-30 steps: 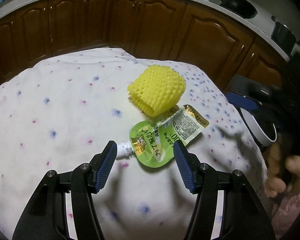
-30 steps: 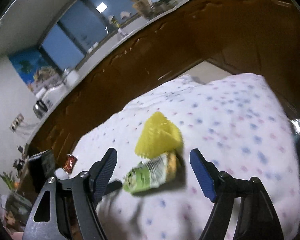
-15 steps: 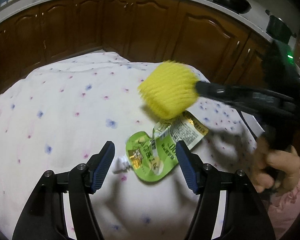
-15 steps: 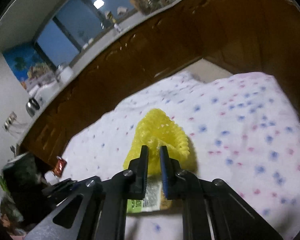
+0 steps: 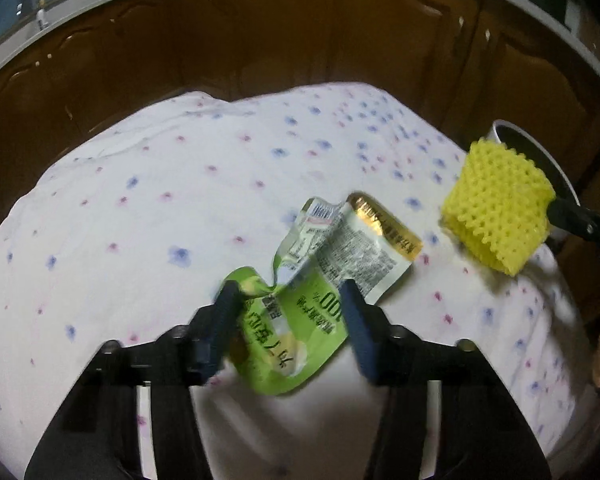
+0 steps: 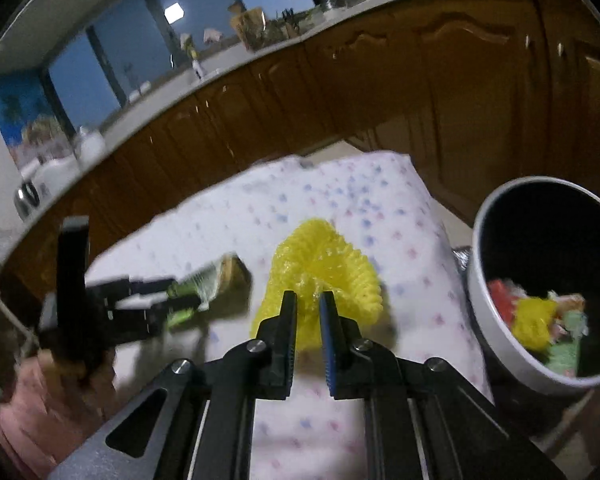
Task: Collect trash
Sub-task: 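Grasp the green pouch with the left gripper while the right grasps the yellow foam net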
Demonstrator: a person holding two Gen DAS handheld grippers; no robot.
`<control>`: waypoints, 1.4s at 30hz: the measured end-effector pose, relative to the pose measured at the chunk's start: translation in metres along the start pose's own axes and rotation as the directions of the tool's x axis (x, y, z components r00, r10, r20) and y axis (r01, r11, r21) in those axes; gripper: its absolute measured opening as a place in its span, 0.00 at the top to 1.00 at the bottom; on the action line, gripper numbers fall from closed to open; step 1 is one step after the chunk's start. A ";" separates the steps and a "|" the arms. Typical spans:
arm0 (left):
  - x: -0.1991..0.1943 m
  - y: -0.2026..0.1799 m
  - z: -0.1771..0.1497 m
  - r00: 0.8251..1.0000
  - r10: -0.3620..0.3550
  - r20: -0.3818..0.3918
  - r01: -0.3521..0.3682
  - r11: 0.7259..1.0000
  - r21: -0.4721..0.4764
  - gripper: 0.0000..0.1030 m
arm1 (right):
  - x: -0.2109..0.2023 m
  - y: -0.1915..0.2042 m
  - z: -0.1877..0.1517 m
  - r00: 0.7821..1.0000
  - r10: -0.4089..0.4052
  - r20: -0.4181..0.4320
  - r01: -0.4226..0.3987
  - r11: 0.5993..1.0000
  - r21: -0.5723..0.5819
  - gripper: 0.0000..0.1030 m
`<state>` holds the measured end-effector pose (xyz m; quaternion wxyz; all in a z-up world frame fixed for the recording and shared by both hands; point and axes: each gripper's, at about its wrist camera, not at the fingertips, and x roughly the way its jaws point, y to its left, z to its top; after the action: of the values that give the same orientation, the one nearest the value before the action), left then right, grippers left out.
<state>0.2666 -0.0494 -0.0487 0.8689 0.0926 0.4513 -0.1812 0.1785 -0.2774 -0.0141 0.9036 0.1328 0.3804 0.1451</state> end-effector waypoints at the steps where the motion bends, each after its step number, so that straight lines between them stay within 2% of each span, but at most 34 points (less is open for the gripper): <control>1: -0.001 -0.006 -0.001 1.000 0.007 0.003 -0.007 1.000 0.020 0.63 | -0.002 -0.001 -0.003 1.000 -0.001 -0.008 0.001 1.000 -0.002 0.87; 3: -0.004 -0.015 -0.003 1.000 0.006 0.004 -0.006 0.999 0.046 0.73 | -0.003 -0.004 -0.008 1.000 0.011 -0.023 -0.011 1.000 0.010 0.84; 5: -0.009 -0.025 -0.005 1.000 0.007 -0.002 -0.006 0.998 0.067 0.78 | -0.005 -0.008 -0.011 0.999 0.035 -0.022 -0.034 0.999 0.040 0.76; 6: -0.011 -0.029 -0.006 1.000 0.006 -0.006 -0.005 0.997 0.073 0.80 | -0.005 -0.010 -0.012 0.999 0.039 -0.018 -0.038 0.998 0.056 0.58; 7: -0.013 -0.032 -0.007 1.000 0.005 -0.010 -0.004 0.997 0.075 0.81 | -0.008 -0.012 -0.014 0.999 0.044 -0.008 -0.044 0.997 0.071 0.50; 12: -0.021 -0.039 -0.011 0.996 -0.075 -0.053 0.077 0.997 0.023 0.81 | -0.016 -0.014 -0.016 0.997 0.051 0.050 -0.057 0.991 0.123 0.49; 14: -0.023 -0.040 -0.011 0.996 -0.078 -0.052 0.078 0.997 0.007 0.81 | -0.016 -0.018 -0.014 0.997 0.049 0.064 -0.058 0.987 0.147 0.42; 16: -0.026 -0.040 -0.009 0.994 -0.099 -0.041 0.099 0.995 -0.007 0.79 | -0.012 -0.023 -0.010 0.996 0.052 0.066 -0.063 0.981 0.182 0.28; 17: -0.027 -0.040 -0.008 0.995 -0.096 -0.036 0.096 0.995 -0.012 0.78 | -0.010 -0.025 -0.009 0.996 0.055 0.065 -0.067 0.978 0.197 0.26; 21: -0.024 -0.043 -0.002 0.995 -0.097 -0.015 0.096 0.995 -0.011 0.70 | 0.005 -0.036 -0.002 0.993 0.095 0.072 -0.112 0.953 0.280 0.26; 24: -0.015 -0.049 0.000 0.998 -0.067 -0.021 0.067 0.998 0.008 0.70 | 0.021 -0.042 0.002 0.991 0.112 0.075 -0.131 0.939 0.318 0.26; 26: -0.011 -0.050 0.000 0.999 -0.041 -0.019 0.041 0.999 0.017 0.70 | 0.033 -0.044 0.003 0.992 0.111 0.055 -0.123 0.938 0.323 0.36; 27: -0.012 -0.049 0.000 0.999 -0.035 -0.010 0.035 0.999 0.014 0.75 | 0.039 -0.043 0.003 0.992 0.116 0.040 -0.122 0.939 0.321 0.55; 28: -0.012 -0.048 0.000 0.999 -0.031 -0.005 0.032 0.999 0.011 0.85 | 0.040 -0.043 0.001 0.992 0.118 0.036 -0.123 0.939 0.320 0.75; 30: -0.015 -0.044 -0.001 0.999 -0.038 0.006 0.038 0.999 -0.009 0.90 | 0.038 -0.040 -0.001 0.991 0.126 0.045 -0.133 0.944 0.302 0.94; 34: -0.022 -0.046 -0.005 0.998 -0.053 0.023 0.053 0.998 -0.025 0.96 | 0.019 -0.028 -0.006 0.991 0.118 0.070 -0.131 0.965 0.227 1.00; 40: -0.036 -0.065 -0.014 0.996 -0.075 0.050 0.075 0.997 -0.004 0.98 | -0.017 -0.025 -0.011 0.991 0.087 0.106 -0.105 0.979 0.174 1.00; 41: -0.036 -0.068 -0.015 0.996 -0.080 0.049 0.080 0.997 0.002 0.98 | -0.018 -0.025 -0.011 0.991 0.083 0.100 -0.100 0.980 0.174 0.99; 42: -0.036 -0.069 -0.015 0.996 -0.080 0.046 0.080 0.997 0.003 0.98 | -0.018 -0.027 -0.011 0.992 0.084 0.094 -0.100 0.978 0.182 0.92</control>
<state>0.2087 -0.0995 -0.0277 0.8710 0.0706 0.4345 -0.2181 0.1634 -0.3073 -0.0194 0.8951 0.2402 0.3466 0.1447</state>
